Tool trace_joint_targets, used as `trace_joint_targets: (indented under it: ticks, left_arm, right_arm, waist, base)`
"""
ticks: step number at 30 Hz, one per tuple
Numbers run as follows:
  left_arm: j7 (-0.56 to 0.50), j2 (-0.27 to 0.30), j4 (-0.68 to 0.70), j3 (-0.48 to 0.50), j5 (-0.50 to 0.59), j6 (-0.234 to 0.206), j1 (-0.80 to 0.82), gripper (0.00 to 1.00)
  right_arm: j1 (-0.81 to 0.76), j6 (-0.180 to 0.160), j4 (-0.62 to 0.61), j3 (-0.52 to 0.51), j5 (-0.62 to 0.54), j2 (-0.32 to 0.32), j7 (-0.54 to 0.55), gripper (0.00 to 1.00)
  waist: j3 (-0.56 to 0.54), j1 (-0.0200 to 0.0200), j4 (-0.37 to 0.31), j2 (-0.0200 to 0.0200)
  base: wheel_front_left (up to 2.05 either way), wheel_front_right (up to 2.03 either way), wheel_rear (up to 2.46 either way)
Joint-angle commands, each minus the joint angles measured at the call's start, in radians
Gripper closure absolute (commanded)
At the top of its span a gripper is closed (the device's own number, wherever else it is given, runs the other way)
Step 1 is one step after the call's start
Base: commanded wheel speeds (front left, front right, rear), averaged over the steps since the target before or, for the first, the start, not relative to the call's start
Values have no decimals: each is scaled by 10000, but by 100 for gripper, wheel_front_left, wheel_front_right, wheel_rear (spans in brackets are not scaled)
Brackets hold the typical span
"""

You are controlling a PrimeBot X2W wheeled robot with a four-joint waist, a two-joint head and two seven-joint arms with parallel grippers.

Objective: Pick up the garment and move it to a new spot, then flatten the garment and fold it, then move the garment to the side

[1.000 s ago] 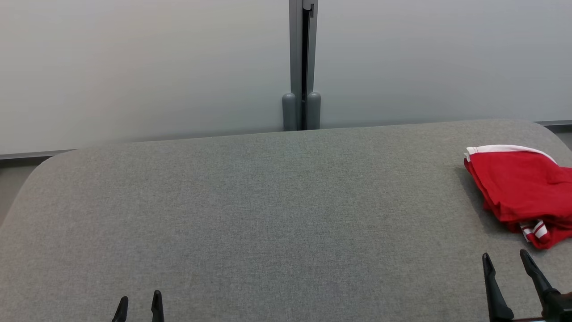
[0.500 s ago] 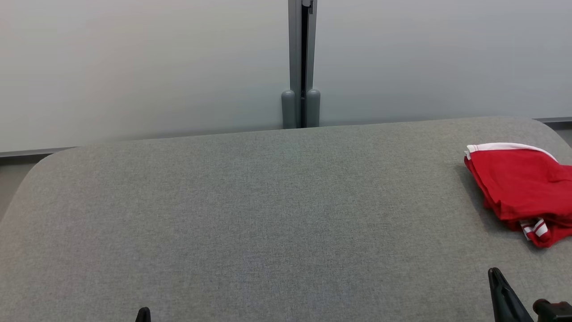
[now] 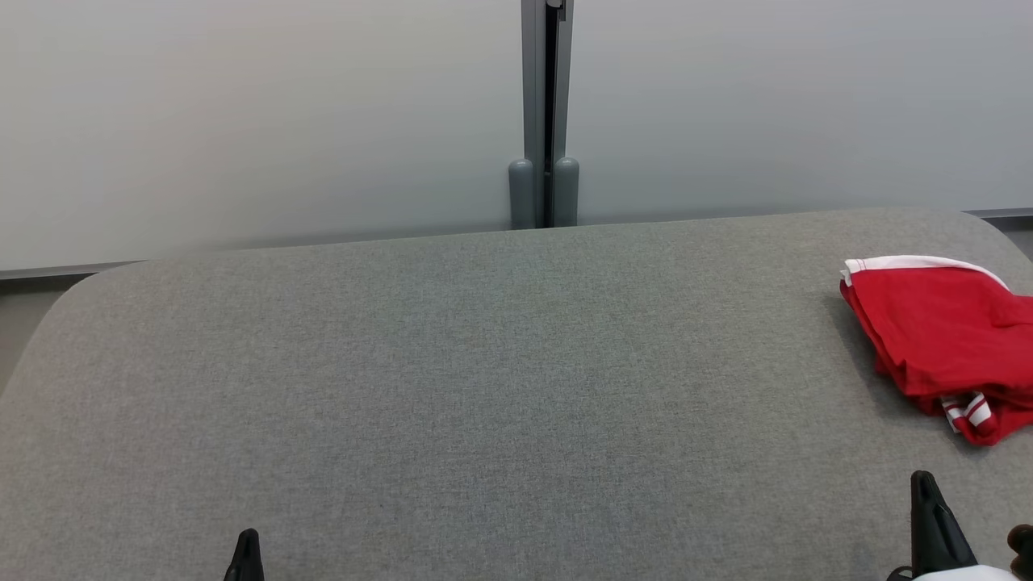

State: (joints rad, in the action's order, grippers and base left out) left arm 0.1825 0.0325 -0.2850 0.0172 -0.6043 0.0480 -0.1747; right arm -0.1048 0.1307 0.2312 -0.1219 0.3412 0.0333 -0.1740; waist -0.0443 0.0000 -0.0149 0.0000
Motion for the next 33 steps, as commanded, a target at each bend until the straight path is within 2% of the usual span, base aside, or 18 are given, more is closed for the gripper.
trace_joint_targets:
  ticks: [1,16,33]
  left_arm:
    - [-93,89,174,81,-357,61,342,100]
    - [-733,115,238,283,-2531,240,921,100]
    - [-1281,138,291,459,-4362,391,1427,100]
  right_arm:
    - [312,2,-166,-17,453,94,88,100]
    - [730,1,-117,14,3191,123,704,100]
    - [1095,1,-63,29,5493,146,1239,100]
  waist:
    - [5,0,3,0]
    - [76,0,25,0]
    - [146,0,46,0]
  base:
    - [0,0,0]
    - [0,0,0]
    - [0,0,0]
